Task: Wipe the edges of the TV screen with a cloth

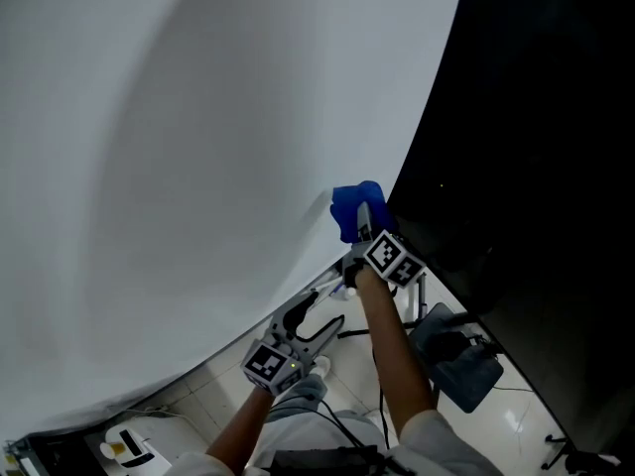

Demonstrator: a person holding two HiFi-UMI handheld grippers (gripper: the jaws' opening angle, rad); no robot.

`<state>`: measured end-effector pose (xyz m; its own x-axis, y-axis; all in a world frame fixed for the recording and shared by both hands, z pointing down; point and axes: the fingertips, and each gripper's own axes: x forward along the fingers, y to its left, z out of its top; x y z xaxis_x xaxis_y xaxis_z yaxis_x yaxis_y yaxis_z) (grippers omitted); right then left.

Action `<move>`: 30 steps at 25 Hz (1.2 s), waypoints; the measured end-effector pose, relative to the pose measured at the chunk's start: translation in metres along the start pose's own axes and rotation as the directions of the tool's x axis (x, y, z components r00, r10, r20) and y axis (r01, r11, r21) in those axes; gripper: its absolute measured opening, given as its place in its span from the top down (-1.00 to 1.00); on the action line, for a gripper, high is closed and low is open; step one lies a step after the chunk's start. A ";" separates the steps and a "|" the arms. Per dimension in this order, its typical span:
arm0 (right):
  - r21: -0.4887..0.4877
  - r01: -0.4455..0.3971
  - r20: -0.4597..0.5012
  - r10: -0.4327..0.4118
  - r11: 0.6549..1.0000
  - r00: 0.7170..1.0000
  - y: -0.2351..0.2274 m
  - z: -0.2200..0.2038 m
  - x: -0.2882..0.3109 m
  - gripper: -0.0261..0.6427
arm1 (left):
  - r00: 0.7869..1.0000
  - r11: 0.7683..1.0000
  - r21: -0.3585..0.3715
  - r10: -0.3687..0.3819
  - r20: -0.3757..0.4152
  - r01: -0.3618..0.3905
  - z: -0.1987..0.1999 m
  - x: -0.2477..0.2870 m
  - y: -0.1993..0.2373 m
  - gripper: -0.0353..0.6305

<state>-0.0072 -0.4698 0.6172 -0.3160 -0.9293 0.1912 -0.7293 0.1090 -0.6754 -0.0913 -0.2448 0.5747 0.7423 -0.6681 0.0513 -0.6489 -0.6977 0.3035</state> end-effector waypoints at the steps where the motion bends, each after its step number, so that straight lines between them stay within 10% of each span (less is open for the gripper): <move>1: -0.017 -0.010 0.029 0.011 1.000 1.000 0.010 0.009 -0.001 0.68 | 1.000 1.000 -0.002 -0.003 0.005 0.003 0.002 -0.001 -0.001 0.07; 23: -0.310 -0.199 0.328 0.301 0.930 0.896 0.203 0.211 -0.050 0.68 | 0.980 0.978 0.201 -0.088 0.178 0.051 0.109 0.001 -0.040 0.07; 30: -0.370 -0.251 0.361 0.388 0.894 0.848 0.275 0.275 -0.061 0.68 | 0.960 0.938 0.344 -0.134 0.245 0.043 0.184 -0.009 -0.041 0.07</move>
<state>-0.0216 -0.4805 0.2245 -0.3313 -0.8734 -0.3570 -0.7978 0.4613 -0.3882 -0.1018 -0.2579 0.3869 0.7587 -0.6116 -0.2244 -0.6344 -0.7719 -0.0408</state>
